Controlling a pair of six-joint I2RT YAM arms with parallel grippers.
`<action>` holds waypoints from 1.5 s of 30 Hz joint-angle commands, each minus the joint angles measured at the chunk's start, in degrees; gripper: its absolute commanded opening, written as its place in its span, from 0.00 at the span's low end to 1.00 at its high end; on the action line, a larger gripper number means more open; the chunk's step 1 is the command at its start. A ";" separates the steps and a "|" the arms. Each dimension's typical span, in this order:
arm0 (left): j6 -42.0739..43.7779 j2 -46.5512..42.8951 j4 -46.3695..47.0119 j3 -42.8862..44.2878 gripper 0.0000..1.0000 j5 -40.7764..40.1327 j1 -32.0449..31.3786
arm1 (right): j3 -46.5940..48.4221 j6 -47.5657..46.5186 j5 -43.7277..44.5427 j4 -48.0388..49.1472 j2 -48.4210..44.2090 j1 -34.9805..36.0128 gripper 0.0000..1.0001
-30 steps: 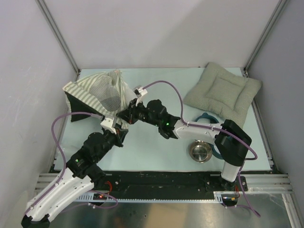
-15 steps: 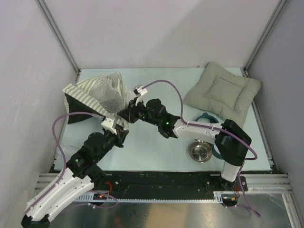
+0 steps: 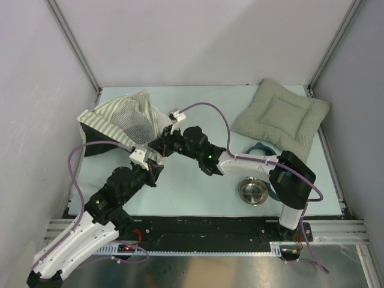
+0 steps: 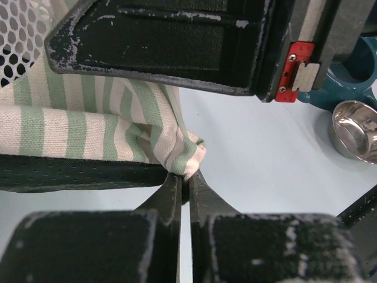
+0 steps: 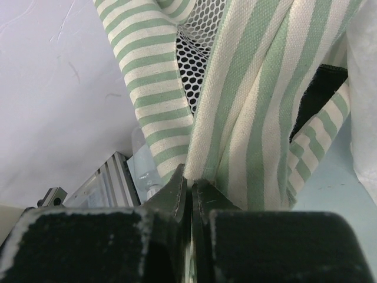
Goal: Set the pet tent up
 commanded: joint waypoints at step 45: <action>2.75 -8.92 -3.52 8.73 1.00 0.17 -1.76 | -1.92 -7.28 6.31 -4.02 -1.51 0.19 0.00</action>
